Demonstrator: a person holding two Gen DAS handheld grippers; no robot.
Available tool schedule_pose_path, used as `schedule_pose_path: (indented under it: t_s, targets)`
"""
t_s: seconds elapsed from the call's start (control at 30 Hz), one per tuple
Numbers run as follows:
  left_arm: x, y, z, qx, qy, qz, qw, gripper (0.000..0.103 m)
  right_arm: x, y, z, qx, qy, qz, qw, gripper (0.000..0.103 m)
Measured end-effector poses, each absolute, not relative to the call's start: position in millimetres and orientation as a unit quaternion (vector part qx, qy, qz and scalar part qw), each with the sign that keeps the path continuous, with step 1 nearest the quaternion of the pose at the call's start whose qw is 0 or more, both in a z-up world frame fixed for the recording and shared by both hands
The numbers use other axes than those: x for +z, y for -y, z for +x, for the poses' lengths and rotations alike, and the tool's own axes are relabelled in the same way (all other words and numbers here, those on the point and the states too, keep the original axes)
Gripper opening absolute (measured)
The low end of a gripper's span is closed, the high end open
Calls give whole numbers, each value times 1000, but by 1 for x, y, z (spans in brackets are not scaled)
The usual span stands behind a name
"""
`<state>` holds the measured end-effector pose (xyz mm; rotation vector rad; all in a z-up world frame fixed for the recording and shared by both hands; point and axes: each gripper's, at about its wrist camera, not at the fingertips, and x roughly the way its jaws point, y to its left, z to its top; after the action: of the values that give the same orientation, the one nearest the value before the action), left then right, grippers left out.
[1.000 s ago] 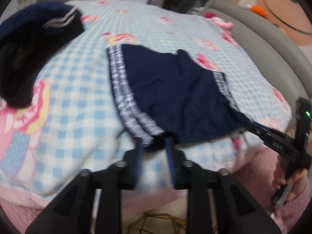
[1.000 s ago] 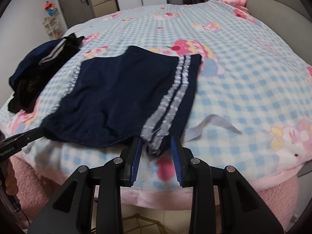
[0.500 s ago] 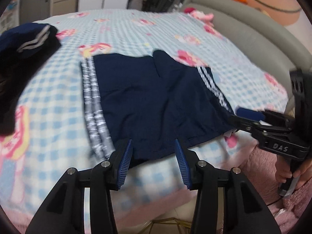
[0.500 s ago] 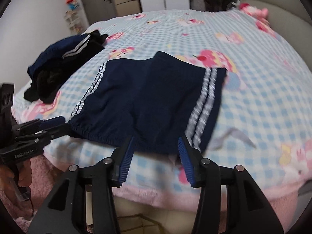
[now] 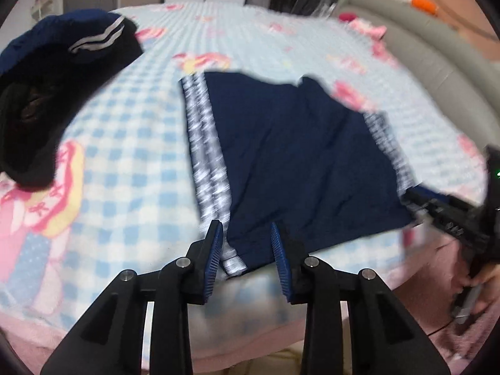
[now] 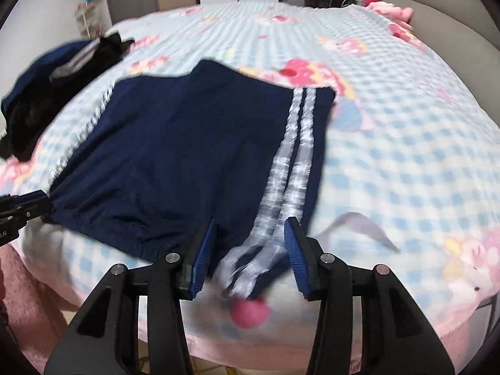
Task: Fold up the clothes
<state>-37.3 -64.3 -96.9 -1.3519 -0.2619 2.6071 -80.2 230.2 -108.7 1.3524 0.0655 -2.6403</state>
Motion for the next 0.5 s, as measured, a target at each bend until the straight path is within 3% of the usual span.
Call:
schedule_pose_path:
  t_s: [0.17, 0.3, 0.5]
  targets:
    - [-101, 52, -35, 875, 79, -460, 125, 38, -109, -236, -71, -881, 8, 458, 116, 48]
    - [-108, 36, -33, 875, 44, -468, 115, 38, -128, -239, -73, -870, 3, 488, 67, 48]
    - [-74, -4, -38, 888, -4, -423, 182, 37, -108, -269, -72, -885, 76, 458, 21, 48]
